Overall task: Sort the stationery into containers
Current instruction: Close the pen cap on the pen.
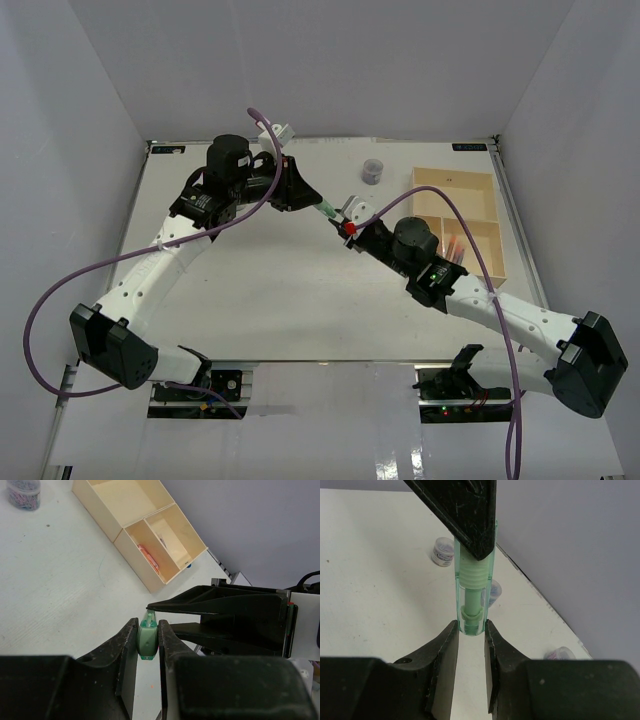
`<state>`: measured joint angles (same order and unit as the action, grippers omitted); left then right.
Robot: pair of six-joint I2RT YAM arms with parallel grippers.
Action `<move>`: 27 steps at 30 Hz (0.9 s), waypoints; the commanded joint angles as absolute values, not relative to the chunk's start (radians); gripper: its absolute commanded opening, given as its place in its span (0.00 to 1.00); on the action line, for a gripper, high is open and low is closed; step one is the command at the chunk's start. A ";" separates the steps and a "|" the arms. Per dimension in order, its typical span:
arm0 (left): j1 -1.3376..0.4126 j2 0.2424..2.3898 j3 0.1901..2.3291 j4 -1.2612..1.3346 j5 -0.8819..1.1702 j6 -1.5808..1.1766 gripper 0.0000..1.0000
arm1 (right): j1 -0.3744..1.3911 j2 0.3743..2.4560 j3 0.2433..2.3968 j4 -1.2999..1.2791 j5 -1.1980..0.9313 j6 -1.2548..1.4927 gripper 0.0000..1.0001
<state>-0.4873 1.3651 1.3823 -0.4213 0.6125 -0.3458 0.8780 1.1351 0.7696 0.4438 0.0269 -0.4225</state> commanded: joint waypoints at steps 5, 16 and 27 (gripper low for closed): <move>-0.534 1.402 1.319 -0.568 0.706 -0.356 0.00 | 0.887 1.106 0.926 0.805 -0.012 -0.437 0.08; -0.540 1.411 1.272 -0.548 0.693 -0.360 0.00 | 0.888 1.118 1.000 0.819 -0.051 -0.443 0.08; -0.548 1.399 1.288 -0.534 0.612 -0.383 0.01 | 0.887 1.117 0.971 0.790 -0.060 -0.419 0.08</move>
<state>-0.4877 1.3640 1.3304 -0.3546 0.5842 -0.3634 0.8665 1.1706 0.8349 0.3450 0.0273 -0.4263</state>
